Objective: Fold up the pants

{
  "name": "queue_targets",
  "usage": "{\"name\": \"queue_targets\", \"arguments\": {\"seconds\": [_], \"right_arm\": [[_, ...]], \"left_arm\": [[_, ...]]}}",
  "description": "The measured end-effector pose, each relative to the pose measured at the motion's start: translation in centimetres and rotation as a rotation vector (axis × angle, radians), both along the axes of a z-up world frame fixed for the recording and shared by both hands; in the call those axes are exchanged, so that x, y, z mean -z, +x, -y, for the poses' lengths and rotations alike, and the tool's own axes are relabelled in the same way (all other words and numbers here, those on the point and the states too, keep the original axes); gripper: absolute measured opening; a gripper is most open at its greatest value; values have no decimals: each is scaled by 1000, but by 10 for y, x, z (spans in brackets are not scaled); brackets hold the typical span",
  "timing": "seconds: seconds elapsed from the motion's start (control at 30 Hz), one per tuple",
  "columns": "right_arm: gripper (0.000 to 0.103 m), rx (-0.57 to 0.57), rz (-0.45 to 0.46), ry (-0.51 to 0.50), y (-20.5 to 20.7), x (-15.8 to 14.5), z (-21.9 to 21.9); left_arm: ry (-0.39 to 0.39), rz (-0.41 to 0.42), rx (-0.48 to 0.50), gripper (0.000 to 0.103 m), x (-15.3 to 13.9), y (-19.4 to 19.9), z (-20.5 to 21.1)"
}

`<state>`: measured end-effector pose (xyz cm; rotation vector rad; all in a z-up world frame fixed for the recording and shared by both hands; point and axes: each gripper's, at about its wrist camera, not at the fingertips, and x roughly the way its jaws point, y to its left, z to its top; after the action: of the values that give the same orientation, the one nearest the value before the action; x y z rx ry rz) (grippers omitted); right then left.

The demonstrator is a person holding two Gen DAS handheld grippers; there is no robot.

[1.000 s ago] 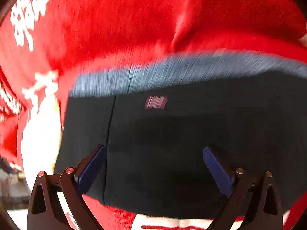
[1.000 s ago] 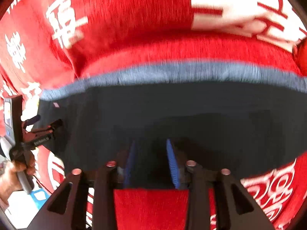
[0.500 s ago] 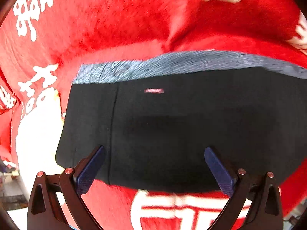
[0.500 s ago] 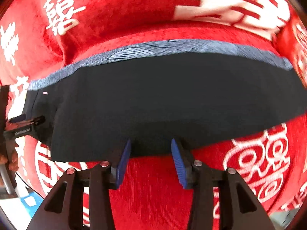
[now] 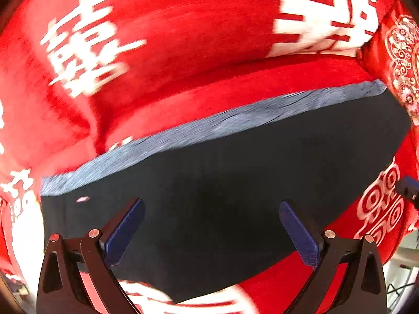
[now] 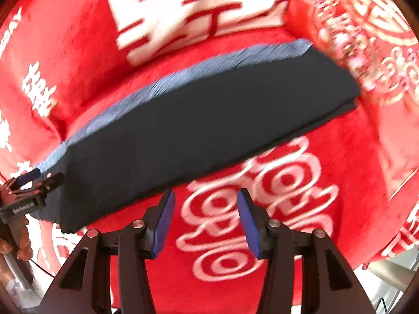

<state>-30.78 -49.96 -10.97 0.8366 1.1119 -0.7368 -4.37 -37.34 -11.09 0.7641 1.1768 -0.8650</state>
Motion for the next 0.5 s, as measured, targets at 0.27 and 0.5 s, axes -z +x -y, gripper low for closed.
{"name": "queue_targets", "arguments": {"seconds": [0.27, 0.5], "right_arm": [[47, 21, -36, -82, -6, 11, 119], [47, 6, -65, -92, 13, 44, 199]], "left_arm": [[-27, 14, -18, 103, 13, -50, 109], [37, 29, -60, 103, 60, -51, 140]]}}
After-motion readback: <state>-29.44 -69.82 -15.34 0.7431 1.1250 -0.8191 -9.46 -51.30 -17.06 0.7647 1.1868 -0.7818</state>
